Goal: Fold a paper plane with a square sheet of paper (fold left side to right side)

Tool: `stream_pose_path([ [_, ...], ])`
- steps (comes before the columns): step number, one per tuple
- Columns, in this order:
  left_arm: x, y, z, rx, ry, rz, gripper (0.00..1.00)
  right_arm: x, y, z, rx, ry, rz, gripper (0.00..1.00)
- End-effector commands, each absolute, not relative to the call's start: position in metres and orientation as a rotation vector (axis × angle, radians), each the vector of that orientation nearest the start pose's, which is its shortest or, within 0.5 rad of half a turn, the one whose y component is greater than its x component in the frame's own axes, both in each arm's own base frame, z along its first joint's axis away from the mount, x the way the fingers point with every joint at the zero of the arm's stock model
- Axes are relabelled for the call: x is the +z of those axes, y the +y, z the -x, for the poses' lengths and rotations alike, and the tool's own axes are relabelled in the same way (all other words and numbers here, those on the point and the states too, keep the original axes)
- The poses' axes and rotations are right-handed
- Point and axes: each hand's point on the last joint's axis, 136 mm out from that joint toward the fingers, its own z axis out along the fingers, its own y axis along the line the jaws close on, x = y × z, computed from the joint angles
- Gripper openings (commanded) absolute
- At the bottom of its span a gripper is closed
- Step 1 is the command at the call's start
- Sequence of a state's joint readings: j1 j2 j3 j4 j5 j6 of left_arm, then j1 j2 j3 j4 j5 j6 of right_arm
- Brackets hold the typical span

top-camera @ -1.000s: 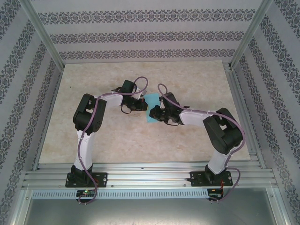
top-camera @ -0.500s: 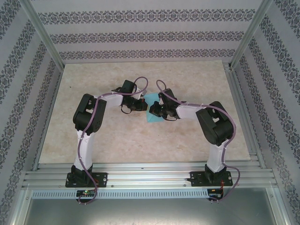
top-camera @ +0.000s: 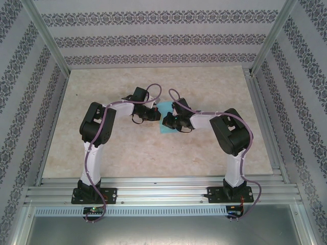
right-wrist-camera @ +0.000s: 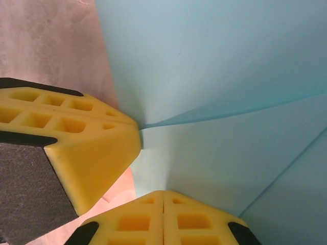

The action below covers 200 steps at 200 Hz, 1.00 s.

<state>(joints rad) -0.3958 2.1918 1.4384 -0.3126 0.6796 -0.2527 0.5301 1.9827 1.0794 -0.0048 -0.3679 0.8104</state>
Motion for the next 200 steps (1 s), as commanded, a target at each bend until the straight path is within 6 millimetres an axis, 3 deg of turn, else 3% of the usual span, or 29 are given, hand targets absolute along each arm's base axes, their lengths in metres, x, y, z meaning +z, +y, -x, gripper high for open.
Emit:
stream_pose_path([
  [1, -0.019, -0.275, -0.405, -0.952, 2.747, -0.436, 0.02, -0.010, 0.280, -0.350, 0.901, 2.764, -0.215, 0.07],
  [98, -0.020, -0.275, -0.405, -0.943, 2.748, -0.441, 0.02, 0.012, 0.295, -0.322, 0.997, 2.744, -0.125, 0.07],
  [161, -0.017, -0.275, -0.405, -0.951, 2.741, -0.449, 0.02, 0.050, 0.298, -0.352, 1.038, 2.613, -0.123, 0.07],
  [200, -0.016, -0.275, -0.405, -0.951, 2.741, -0.449, 0.02, 0.044, 0.311, -0.360, 1.045, 2.600, -0.119, 0.07],
])
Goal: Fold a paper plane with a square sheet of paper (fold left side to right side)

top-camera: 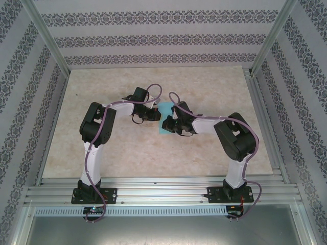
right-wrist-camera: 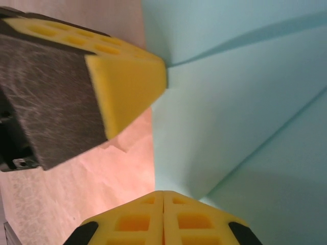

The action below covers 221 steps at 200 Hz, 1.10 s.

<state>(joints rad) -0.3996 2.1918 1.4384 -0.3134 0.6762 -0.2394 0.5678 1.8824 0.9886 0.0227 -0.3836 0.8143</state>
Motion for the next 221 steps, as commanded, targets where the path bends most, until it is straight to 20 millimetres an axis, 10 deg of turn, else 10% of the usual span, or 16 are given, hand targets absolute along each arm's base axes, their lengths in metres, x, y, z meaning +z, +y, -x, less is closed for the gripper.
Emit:
stream_pose_path([
  [1, -0.016, -0.276, -0.405, -0.952, 2.740, -0.450, 0.02, 0.043, 0.312, -0.360, 1.045, 2.601, -0.117, 0.07],
  [117, -0.018, -0.276, -0.406, -0.939, 2.746, -0.449, 0.02, -0.011, 0.313, -0.302, 0.982, 2.776, -0.088, 0.07],
  [194, -0.017, -0.275, -0.407, -0.936, 2.743, -0.452, 0.02, -0.015, 0.317, -0.263, 0.906, 2.865, 0.037, 0.07],
  [221, -0.017, -0.276, -0.407, -0.942, 2.743, -0.456, 0.02, 0.012, 0.321, -0.274, 0.955, 2.793, 0.070, 0.08],
])
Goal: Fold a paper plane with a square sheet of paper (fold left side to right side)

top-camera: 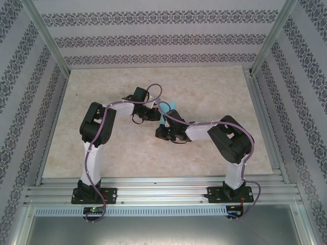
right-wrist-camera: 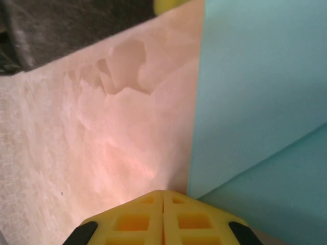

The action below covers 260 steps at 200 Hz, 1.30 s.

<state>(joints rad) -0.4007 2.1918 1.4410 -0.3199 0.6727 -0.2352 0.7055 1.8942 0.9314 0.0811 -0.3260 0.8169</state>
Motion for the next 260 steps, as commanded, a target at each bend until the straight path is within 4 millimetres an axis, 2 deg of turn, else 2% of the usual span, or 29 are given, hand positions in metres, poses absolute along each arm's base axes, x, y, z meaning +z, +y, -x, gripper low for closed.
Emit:
stream_pose_path([
  [1, -0.017, -0.276, -0.406, -0.942, 2.743, -0.456, 0.02, 0.014, 0.320, -0.275, 0.956, 2.789, 0.070, 0.08],
  [27, -0.015, -0.276, -0.406, -0.940, 2.742, -0.459, 0.02, 0.055, 0.312, -0.300, 1.024, 2.673, 0.054, 0.08],
  [40, -0.016, -0.276, -0.407, -0.940, 2.742, -0.458, 0.02, 0.064, 0.307, -0.314, 1.062, 2.630, 0.025, 0.09],
  [92, -0.015, -0.277, -0.405, -0.939, 2.740, -0.460, 0.02, 0.053, 0.294, -0.366, 1.022, 2.595, -0.075, 0.08],
  [127, -0.015, -0.278, -0.404, -0.942, 2.741, -0.465, 0.02, 0.039, 0.289, -0.387, 1.002, 2.603, -0.114, 0.08],
  [151, -0.012, -0.280, -0.404, -0.952, 2.733, -0.468, 0.02, 0.027, 0.285, -0.387, 0.959, 2.640, -0.113, 0.08],
  [186, 0.003, -0.279, -0.407, -0.942, 2.706, -0.476, 0.04, -0.005, 0.268, -0.374, 0.839, 2.745, -0.156, 0.08],
  [210, 0.021, -0.279, -0.409, -0.940, 2.672, -0.487, 0.14, -0.022, 0.260, -0.363, 0.792, 2.796, -0.181, 0.08],
  [242, 0.056, -0.269, -0.416, -0.888, 2.606, -0.466, 0.27, -0.027, 0.255, -0.357, 0.771, 2.813, -0.192, 0.08],
  [260, 0.072, -0.261, -0.411, -0.868, 2.579, -0.449, 0.28, -0.025, 0.254, -0.357, 0.770, 2.810, -0.194, 0.07],
])
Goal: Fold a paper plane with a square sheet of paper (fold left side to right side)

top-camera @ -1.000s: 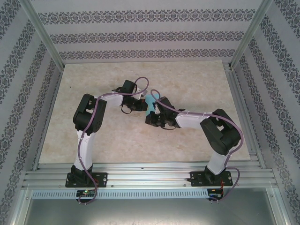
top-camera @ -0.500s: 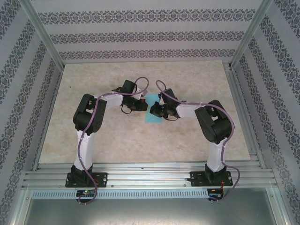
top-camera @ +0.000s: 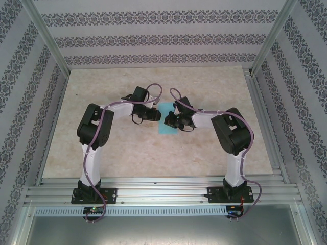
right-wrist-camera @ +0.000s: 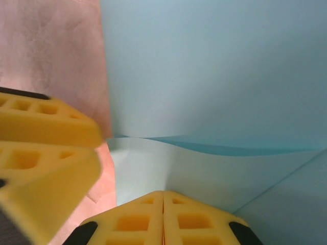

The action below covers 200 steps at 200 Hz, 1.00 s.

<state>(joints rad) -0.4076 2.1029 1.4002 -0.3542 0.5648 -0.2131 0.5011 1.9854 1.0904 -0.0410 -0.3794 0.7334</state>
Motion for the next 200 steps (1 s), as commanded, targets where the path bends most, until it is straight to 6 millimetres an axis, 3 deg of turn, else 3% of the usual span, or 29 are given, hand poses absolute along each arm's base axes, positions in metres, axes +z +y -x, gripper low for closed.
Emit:
stream_pose_path([
  [1, 0.073, -0.261, -0.411, -0.868, 2.577, -0.449, 0.28, -0.024, 0.254, -0.357, 0.771, 2.807, -0.194, 0.08],
  [20, 0.079, -0.262, -0.392, -0.947, 2.559, -0.430, 0.24, -0.022, 0.255, -0.358, 0.778, 2.803, -0.191, 0.07],
  [38, 0.081, -0.276, -0.368, -1.077, 2.534, -0.427, 0.21, -0.020, 0.257, -0.360, 0.787, 2.797, -0.193, 0.07],
  [76, 0.061, -0.309, -0.333, -1.245, 2.548, -0.426, 0.18, -0.016, 0.259, -0.361, 0.804, 2.788, -0.191, 0.08],
  [98, 0.050, -0.317, -0.335, -1.256, 2.559, -0.392, 0.18, -0.015, 0.260, -0.361, 0.808, 2.787, -0.188, 0.08],
  [142, 0.042, -0.312, -0.342, -1.175, 2.587, -0.370, 0.17, -0.013, 0.261, -0.361, 0.814, 2.782, -0.184, 0.08],
  [200, 0.057, -0.312, -0.345, -1.158, 2.554, -0.386, 0.11, -0.012, 0.263, -0.362, 0.818, 2.785, -0.181, 0.08],
])
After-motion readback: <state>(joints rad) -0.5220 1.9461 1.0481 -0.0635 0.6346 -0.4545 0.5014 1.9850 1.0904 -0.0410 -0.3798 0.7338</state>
